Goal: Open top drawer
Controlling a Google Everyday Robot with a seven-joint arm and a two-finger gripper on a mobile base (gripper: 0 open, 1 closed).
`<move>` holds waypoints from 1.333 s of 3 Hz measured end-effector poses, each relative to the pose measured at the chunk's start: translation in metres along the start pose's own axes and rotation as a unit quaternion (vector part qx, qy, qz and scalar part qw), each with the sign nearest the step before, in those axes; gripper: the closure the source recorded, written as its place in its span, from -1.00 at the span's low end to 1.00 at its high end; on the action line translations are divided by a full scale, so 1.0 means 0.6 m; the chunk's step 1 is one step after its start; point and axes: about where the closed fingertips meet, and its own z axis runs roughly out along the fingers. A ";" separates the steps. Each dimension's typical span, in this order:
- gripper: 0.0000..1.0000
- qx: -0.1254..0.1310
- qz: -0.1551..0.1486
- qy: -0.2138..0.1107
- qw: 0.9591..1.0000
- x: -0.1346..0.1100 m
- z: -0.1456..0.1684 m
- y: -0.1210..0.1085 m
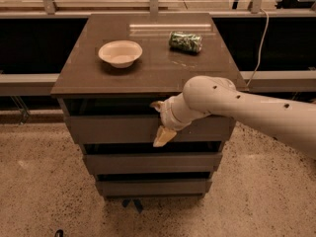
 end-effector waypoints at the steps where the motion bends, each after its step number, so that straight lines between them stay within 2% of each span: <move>1: -0.60 -0.011 0.004 0.015 1.000 0.010 0.004 -0.007; 3: -0.28 -0.035 0.013 0.036 0.999 0.027 0.025 0.012; 4: -0.20 -0.053 0.010 0.039 0.998 0.020 0.021 0.030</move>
Offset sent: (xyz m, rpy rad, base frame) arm 0.0085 -0.0120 -0.0240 -0.0761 0.0749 -0.0394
